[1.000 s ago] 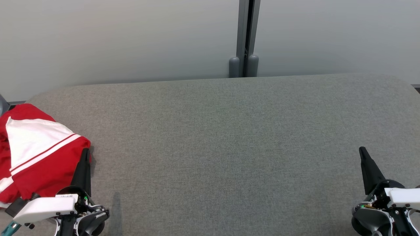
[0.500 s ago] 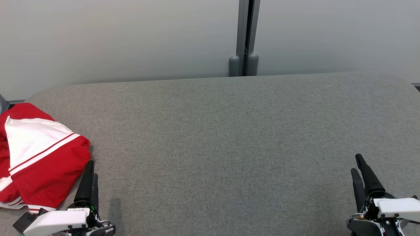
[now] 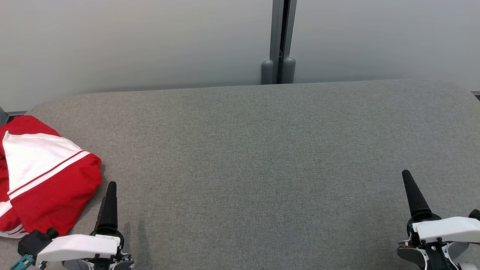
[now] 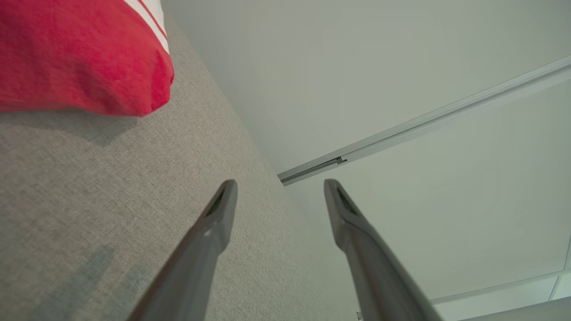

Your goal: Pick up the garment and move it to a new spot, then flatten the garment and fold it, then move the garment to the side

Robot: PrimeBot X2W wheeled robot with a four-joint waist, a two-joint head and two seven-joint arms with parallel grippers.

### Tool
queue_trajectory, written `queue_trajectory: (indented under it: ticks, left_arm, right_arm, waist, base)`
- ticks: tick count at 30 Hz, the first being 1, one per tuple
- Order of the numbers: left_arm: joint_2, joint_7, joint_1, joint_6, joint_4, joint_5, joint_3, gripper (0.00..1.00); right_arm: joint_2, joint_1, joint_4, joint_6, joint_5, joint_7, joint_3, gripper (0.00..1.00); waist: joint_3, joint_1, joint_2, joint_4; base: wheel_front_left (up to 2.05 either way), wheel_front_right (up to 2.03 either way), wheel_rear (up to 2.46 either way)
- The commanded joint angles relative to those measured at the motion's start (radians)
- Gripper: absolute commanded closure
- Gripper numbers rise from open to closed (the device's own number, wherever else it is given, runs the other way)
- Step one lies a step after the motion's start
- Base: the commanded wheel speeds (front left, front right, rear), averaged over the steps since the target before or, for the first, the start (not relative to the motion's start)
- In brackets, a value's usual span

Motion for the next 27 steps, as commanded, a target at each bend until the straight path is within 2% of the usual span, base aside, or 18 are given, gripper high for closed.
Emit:
queue_trajectory:
  ticks: [1,13,27]
  left_arm:
    - [0.011,-0.01,-0.038,0.007,-0.009,0.051,-0.005,0.0]
    - [0.018,-0.06,-0.04,0.051,0.047,0.312,-0.044,0.0]
    - [0.027,-0.103,-0.043,0.098,0.085,0.497,-0.079,0.0]
  right_arm:
    - [-0.006,-0.027,-0.008,0.001,-0.044,-0.012,-0.001,0.0]
    - [-0.009,-0.035,0.03,0.001,-0.307,-0.062,0.039,0.0]
    - [-0.007,-0.042,0.049,0.001,-0.527,-0.106,0.048,0.0]
  waist:
    - [0.0,0.0,0.0,0.0]
    - [0.001,0.0,0.0,0.001]
    - [0.011,0.0,0.0,0.001]
  base:
    - [0.0,0.0,0.0]
    - [0.0,0.0,0.0]
    - [0.0,0.0,0.0]
